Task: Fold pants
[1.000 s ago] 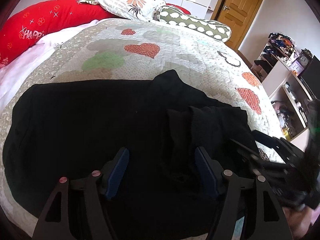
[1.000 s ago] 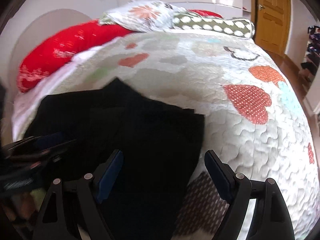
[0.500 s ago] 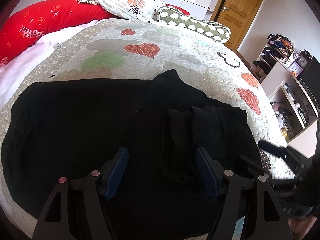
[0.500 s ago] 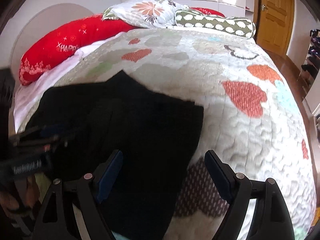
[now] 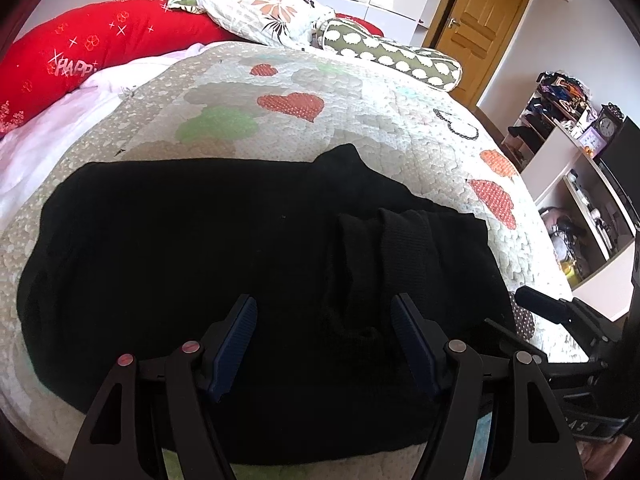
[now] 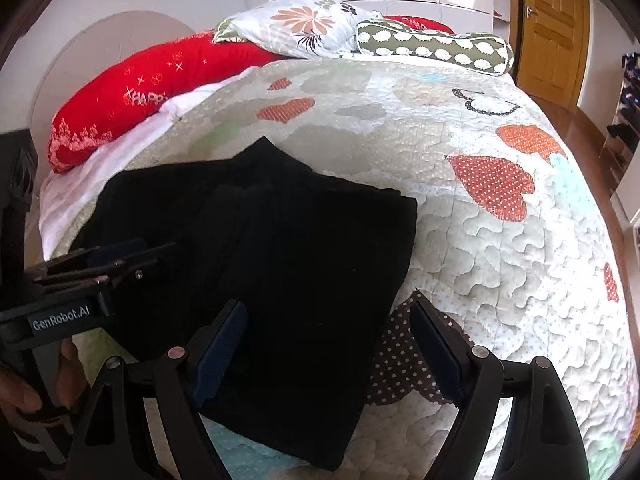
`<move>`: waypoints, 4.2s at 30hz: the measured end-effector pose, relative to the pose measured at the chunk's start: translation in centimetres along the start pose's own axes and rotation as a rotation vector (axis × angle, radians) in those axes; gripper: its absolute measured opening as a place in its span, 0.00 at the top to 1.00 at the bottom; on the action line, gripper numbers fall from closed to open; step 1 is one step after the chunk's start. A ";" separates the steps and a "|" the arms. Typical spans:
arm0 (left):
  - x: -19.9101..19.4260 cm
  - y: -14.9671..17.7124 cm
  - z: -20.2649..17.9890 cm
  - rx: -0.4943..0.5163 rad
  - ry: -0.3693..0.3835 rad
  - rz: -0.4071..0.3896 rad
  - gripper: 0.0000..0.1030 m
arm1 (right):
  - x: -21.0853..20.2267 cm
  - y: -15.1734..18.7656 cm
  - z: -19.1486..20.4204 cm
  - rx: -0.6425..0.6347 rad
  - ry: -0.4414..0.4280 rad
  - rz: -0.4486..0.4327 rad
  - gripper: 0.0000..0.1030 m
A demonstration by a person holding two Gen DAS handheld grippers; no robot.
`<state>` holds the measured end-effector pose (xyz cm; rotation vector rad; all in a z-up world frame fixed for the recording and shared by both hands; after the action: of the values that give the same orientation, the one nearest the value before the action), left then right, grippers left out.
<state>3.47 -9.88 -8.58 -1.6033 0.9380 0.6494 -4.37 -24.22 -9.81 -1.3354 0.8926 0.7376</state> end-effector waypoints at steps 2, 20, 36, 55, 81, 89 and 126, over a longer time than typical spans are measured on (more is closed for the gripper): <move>-0.5 0.1 0.2 0.007 -0.006 -0.006 0.33 | 0.0 0.0 0.1 -0.002 -0.006 0.003 0.18; -3.9 1.1 4.5 -0.071 -0.020 -0.034 0.33 | 1.4 -1.9 2.4 -0.063 -0.049 -0.019 0.16; -9.3 5.7 14.7 -0.434 -0.026 -0.166 0.27 | 2.2 -7.6 12.2 -0.191 -0.316 -0.061 0.17; -4.9 4.4 15.8 -0.520 0.067 -0.160 0.23 | 12.6 -10.4 27.3 -0.482 -0.407 0.154 0.16; -9.1 -3.6 -1.9 0.121 0.085 -0.376 0.82 | -0.4 -15.5 12.9 -0.116 -0.570 -0.103 0.53; 0.3 2.5 -10.8 0.355 0.195 -0.056 0.50 | -0.4 -7.4 -5.1 0.264 -0.319 -0.032 0.32; -2.0 0.9 0.2 0.057 0.113 -0.075 0.26 | -3.2 -0.5 -2.9 0.242 -0.315 -0.048 0.73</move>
<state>1.61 -9.32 -7.48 -1.6300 0.9661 0.4804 -5.82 -26.99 -6.77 -0.9900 0.6708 0.7522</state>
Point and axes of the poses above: each gripper's, at about its wrist camera, not at the fingertips, and x roughly the way its jaws point, z to its left, y to its underside, the point moved 10 cm from there along x, roughly the way its jaws point, and after that the axes turned 2 degrees about z, right-handed, at the moved point
